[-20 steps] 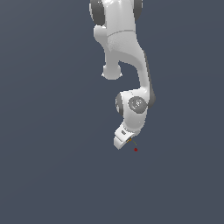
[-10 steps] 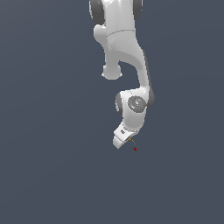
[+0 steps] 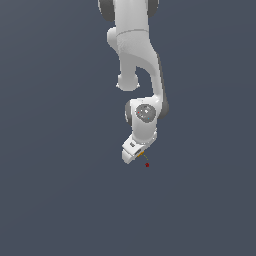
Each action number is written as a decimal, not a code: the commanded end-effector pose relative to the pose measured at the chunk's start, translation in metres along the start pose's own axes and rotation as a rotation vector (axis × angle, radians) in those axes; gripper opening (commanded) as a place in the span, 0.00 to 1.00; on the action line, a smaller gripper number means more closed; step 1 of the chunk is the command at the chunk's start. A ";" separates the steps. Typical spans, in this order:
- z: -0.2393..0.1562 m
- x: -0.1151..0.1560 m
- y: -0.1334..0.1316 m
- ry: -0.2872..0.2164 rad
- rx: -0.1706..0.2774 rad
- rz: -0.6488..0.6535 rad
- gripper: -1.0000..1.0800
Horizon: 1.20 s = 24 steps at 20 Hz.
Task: Pick up the object and move it to a goal position.
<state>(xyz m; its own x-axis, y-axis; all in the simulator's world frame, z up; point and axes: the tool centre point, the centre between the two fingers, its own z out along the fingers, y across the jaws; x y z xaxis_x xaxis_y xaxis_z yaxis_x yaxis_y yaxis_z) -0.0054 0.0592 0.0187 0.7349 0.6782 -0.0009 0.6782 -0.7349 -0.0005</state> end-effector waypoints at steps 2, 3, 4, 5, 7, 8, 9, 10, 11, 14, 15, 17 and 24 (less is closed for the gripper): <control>-0.002 -0.026 0.004 0.001 -0.001 0.001 0.00; -0.003 -0.035 0.006 0.001 -0.001 0.001 0.00; -0.004 -0.044 0.007 0.001 -0.001 0.001 0.00; -0.005 -0.054 0.009 0.001 -0.001 0.001 0.00; -0.006 -0.074 0.012 0.001 -0.001 0.001 0.00; -0.007 -0.083 0.014 0.001 -0.001 0.001 0.00; -0.007 -0.092 0.015 0.001 -0.001 0.001 0.00; -0.008 -0.101 0.017 0.001 -0.001 0.001 0.00; -0.009 -0.110 0.018 0.001 -0.001 0.001 0.00; -0.010 -0.133 0.022 0.001 -0.001 0.001 0.00; -0.011 -0.139 0.024 0.001 -0.001 0.001 0.00; -0.012 -0.151 0.026 0.001 -0.001 0.001 0.00; -0.014 -0.173 0.031 0.001 -0.001 0.001 0.00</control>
<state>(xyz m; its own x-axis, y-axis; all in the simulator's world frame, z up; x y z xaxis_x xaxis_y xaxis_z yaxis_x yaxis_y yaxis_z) -0.1101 -0.0795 0.0318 0.7366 0.6764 -0.0011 0.6764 -0.7366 -0.0002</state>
